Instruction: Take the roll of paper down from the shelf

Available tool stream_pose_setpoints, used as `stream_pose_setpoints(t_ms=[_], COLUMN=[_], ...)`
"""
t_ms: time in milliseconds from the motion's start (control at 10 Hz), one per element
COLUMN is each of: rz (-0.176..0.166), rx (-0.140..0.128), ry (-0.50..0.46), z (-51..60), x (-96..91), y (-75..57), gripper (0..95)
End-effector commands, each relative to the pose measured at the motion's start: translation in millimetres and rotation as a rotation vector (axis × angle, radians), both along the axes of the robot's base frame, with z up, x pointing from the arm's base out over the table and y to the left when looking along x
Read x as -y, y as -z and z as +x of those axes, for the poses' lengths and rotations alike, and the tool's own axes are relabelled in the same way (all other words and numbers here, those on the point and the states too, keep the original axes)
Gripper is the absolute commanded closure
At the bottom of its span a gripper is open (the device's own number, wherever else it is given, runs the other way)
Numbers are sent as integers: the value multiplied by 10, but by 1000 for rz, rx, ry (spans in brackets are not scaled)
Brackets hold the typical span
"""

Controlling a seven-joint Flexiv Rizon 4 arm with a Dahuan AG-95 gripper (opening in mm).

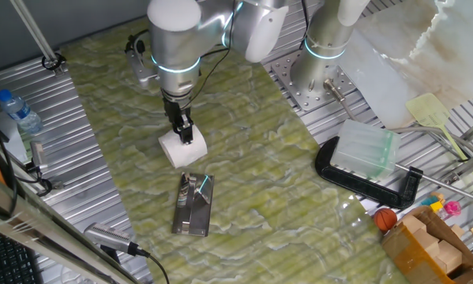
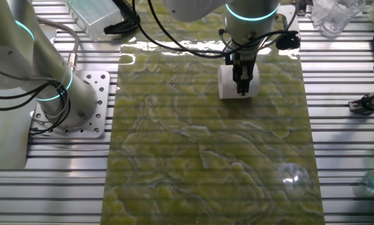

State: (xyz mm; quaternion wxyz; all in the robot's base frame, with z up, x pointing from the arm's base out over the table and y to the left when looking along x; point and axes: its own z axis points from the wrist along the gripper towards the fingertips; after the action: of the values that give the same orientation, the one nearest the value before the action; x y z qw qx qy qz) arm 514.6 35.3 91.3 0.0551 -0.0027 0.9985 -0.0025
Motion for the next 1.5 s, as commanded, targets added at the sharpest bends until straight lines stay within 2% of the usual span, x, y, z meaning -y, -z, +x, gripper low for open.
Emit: stream_pose_setpoints(t_ms=[100, 300, 500, 700, 800, 900, 1000, 1100, 1200, 1300, 1400, 1500], rz=[7, 8, 11, 15, 12, 13, 17, 19, 24, 23, 21, 15], rx=[0, 3, 6, 4, 1, 3, 4, -7, -80, -94, -103, -96], ry=[-17, -58, -69, -103, -103, -96, -71, -37, 23, 31, 48, 49], z=[45, 105, 140, 215, 228, 251, 285, 333, 432, 452, 472, 461], x=[26, 47, 33, -22, -28, -37, -54, -83, -144, -157, -187, -196], y=[-105, -320, -421, -549, -564, -579, -616, -685, -792, -810, -889, -933], gripper=[190, 190, 190, 570, 570, 950, 950, 950, 950, 950, 950, 950])
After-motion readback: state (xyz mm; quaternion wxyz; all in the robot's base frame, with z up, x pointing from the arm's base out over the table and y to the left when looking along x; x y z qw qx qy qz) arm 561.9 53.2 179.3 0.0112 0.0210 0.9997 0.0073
